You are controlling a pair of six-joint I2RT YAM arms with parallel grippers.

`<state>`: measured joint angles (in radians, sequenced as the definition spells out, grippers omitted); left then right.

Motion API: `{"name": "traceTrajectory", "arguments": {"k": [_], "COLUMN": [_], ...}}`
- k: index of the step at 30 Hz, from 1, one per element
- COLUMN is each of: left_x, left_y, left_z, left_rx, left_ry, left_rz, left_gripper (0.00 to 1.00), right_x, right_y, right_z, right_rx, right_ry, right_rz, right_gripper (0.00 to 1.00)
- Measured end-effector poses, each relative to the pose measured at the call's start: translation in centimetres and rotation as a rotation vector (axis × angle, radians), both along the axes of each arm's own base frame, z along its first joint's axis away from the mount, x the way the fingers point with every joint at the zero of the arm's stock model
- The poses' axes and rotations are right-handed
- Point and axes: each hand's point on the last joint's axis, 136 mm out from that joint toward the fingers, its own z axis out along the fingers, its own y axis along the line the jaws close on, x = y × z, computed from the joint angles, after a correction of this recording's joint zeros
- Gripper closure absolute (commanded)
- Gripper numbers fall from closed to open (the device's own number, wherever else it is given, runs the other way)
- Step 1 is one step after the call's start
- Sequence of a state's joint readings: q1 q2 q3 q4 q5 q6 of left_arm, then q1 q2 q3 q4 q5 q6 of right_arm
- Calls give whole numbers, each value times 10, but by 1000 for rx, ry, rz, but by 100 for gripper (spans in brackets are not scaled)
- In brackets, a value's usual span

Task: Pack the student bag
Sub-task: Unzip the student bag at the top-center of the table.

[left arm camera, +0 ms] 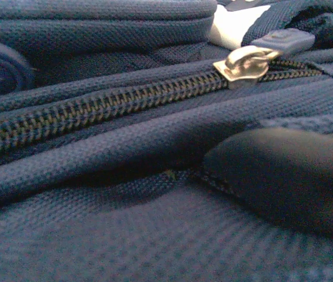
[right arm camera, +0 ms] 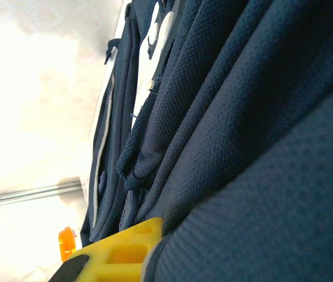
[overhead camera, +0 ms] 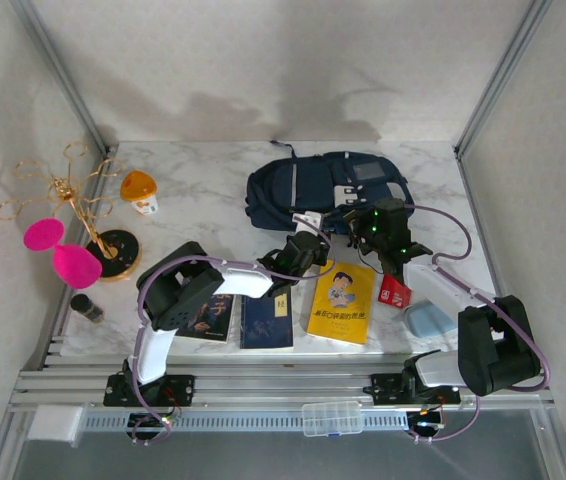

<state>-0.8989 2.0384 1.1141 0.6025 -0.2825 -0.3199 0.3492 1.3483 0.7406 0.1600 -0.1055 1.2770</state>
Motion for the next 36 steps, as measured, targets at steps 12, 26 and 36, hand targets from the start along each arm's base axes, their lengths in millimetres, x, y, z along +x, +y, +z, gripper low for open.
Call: {"name": "traceTrajectory", "arguments": {"k": [12, 26, 36], "left_x": [-11, -29, -27], "left_y": [7, 8, 0], "left_z": [3, 21, 27], "left_rx": [14, 38, 69], "left_ry": [3, -21, -101], "left_rz": [-59, -224, -277], "left_gripper": [100, 85, 64], "right_x": [0, 4, 4], "right_y": [-1, 1, 4], "right_z": [-1, 11, 17], "right_rx": [-25, -49, -35], "right_ry": [-11, -31, -35], "right_rz": [17, 55, 73], "right_gripper": [94, 93, 93]}}
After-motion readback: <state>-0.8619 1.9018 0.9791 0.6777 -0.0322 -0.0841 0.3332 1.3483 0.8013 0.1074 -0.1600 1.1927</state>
